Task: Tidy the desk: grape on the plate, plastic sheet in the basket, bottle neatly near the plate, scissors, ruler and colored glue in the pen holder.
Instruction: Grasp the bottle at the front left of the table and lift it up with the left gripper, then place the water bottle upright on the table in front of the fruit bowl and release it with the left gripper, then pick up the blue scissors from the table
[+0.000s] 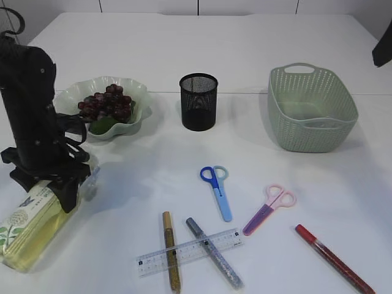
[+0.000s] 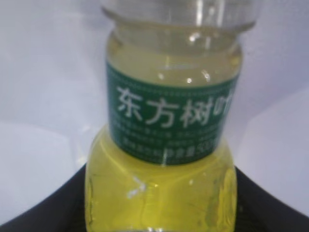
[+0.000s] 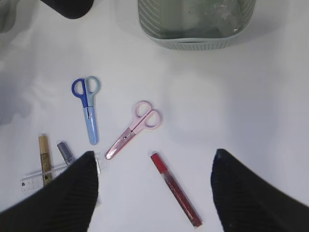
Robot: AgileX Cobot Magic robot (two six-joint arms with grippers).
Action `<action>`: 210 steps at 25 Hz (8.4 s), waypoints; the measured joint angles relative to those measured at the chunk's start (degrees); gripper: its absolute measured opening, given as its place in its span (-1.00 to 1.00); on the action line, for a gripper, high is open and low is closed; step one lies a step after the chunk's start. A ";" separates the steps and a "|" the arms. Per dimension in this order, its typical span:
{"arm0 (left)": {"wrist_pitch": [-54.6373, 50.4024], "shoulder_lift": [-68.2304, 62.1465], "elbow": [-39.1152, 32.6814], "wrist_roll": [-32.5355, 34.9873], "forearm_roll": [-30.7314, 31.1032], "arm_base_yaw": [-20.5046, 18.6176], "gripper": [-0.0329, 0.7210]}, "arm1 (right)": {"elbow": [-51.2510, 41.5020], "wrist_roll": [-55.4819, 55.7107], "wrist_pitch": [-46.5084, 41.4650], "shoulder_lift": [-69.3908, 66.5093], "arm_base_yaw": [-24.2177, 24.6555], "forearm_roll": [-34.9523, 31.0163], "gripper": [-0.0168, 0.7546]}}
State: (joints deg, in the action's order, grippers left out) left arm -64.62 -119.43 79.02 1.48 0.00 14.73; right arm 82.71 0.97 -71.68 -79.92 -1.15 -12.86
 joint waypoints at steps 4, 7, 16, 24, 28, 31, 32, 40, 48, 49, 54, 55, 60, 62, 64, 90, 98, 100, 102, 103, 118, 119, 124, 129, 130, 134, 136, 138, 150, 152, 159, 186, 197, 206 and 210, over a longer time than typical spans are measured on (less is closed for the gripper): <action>4.45 6.46 -6.40 -2.63 -1.07 0.00 0.24 | 0.00 0.00 0.00 0.00 0.00 0.51 0.51; 6.43 12.17 -10.13 -5.06 -1.07 -0.13 0.24 | 0.00 0.00 0.00 0.00 0.00 0.55 0.51; 17.51 33.27 -16.93 -10.84 0.00 -2.22 0.24 | 0.00 -0.20 0.00 0.00 0.00 2.43 0.51; 37.99 45.29 -26.93 -11.47 3.13 -2.22 0.24 | 0.00 -0.20 0.00 0.00 0.00 2.55 0.51; 51.26 46.08 -34.67 -11.47 3.38 -2.31 0.24 | 0.00 -0.20 0.00 0.00 0.00 2.55 0.51; 64.98 46.22 -42.65 -11.47 2.13 -2.31 0.24 | 0.00 -0.20 0.00 0.00 0.00 2.55 0.51; 70.34 46.22 -44.80 -11.47 1.89 -2.31 0.24 | 0.00 -0.20 0.00 0.00 0.00 2.55 0.51; 103.61 41.05 -52.90 -6.90 -2.56 -2.31 0.24 | 0.00 -0.20 0.00 0.00 0.00 2.55 0.50; 124.62 24.59 -52.93 -5.53 -4.29 -2.31 0.24 | 0.00 -0.97 0.00 0.00 0.00 2.55 0.50; 124.80 22.99 -52.82 -5.55 -4.43 -2.31 0.24 | 0.00 -0.97 0.00 0.00 0.00 2.55 0.50; 124.91 17.92 -52.48 -5.55 -4.96 -0.98 0.24 | 0.00 -0.97 0.00 0.00 0.00 2.55 0.50; 124.91 17.60 -51.97 -5.55 -4.96 -0.73 0.24 | 0.00 -0.97 0.00 0.00 0.00 2.65 0.50; 125.52 14.72 -48.48 -5.55 -4.96 -0.51 0.24 | 0.00 -1.27 0.00 0.00 0.00 2.59 0.50; 125.59 13.09 -46.98 -5.55 -4.96 -0.51 0.24 | 0.00 -1.27 0.00 0.00 0.00 2.59 0.50; 125.59 11.14 -45.89 -5.55 -4.96 -0.51 0.24 | 0.00 -1.27 0.00 0.00 0.00 2.59 0.50; 125.78 5.70 -42.67 -5.55 0.00 -0.51 0.45 | 0.00 -1.38 0.00 0.00 0.00 2.59 0.50; 126.99 5.70 -42.63 -5.55 -0.44 -0.51 0.57 | 0.00 -1.38 0.00 0.00 0.00 2.49 0.50; 126.99 5.70 -42.63 -5.55 -0.53 -0.51 0.57 | 0.00 -1.38 0.00 0.00 0.00 2.49 0.50; 126.99 5.80 -42.63 -5.55 -0.53 -0.51 0.57 | 0.00 -1.38 0.00 0.00 0.00 2.49 0.50; 126.88 5.91 -42.63 -5.55 -0.53 -0.51 0.57 | 0.00 -1.38 0.00 0.00 0.00 2.49 0.50; 129.87 15.82 -42.40 -5.13 -0.79 -0.51 0.55 | 0.00 -1.48 0.00 0.00 0.00 2.49 0.50; 129.87 16.92 -42.40 -4.69 -0.79 -0.51 0.55 | 0.00 -1.48 0.00 0.00 0.00 2.49 0.50; 127.33 21.16 -42.40 -4.20 -0.79 -0.51 0.54 | 0.00 -1.48 0.00 0.00 0.00 2.49 0.50; 120.70 25.77 -42.40 -4.13 -0.69 -0.51 0.52 | 0.00 -1.48 0.00 0.00 0.00 2.49 0.50; 118.88 27.08 -42.40 -4.08 -0.55 -0.51 0.52 | 0.00 -1.48 0.00 0.00 0.00 2.49 0.50; 110.64 33.49 -42.51 -4.08 0.00 -0.51 0.52 | 0.00 -1.48 0.00 0.00 0.00 2.49 0.50; 106.73 36.56 -42.51 -4.08 0.00 -0.51 0.52 | 0.00 -1.48 0.00 0.00 0.00 2.49 0.50; 102.30 40.45 -42.51 -4.08 0.00 -0.51 0.52 | 0.00 -1.48 0.00 0.00 0.00 2.49 0.50; 58.95 64.44 -39.38 -4.08 -3.93 -0.51 0.52 | 0.00 -1.36 0.00 0.00 0.00 -5.80 0.50; 52.36 67.19 -36.83 -4.08 -6.23 -0.51 0.49 | 0.00 -1.36 0.00 0.00 0.00 -7.41 0.50; 20.76 68.97 -26.34 -4.08 -8.20 -0.51 0.32 | 0.00 -2.62 0.00 0.00 0.00 -7.50 0.50; -0.06 69.10 -20.74 -4.08 -5.39 -0.51 0.27 | 13.79 12.22 0.85 -33.94 -19.74 2.23 0.32; -1.57 69.10 -20.74 -4.08 -5.25 -0.51 0.25 | 19.42 12.22 1.24 -42.22 -26.06 5.98 0.32; -2.00 69.10 -20.74 -4.08 -5.25 -0.51 0.24 | 19.52 12.33 1.54 -46.49 -26.51 7.01 0.32; -2.00 69.10 -20.74 -4.08 -5.06 -0.51 0.24 | 19.52 13.64 1.74 -47.93 -26.51 7.01 0.32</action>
State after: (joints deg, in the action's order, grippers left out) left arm -66.62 -50.34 58.28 -2.60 -5.06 14.22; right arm 102.23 14.61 -69.94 -127.85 -27.66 -5.84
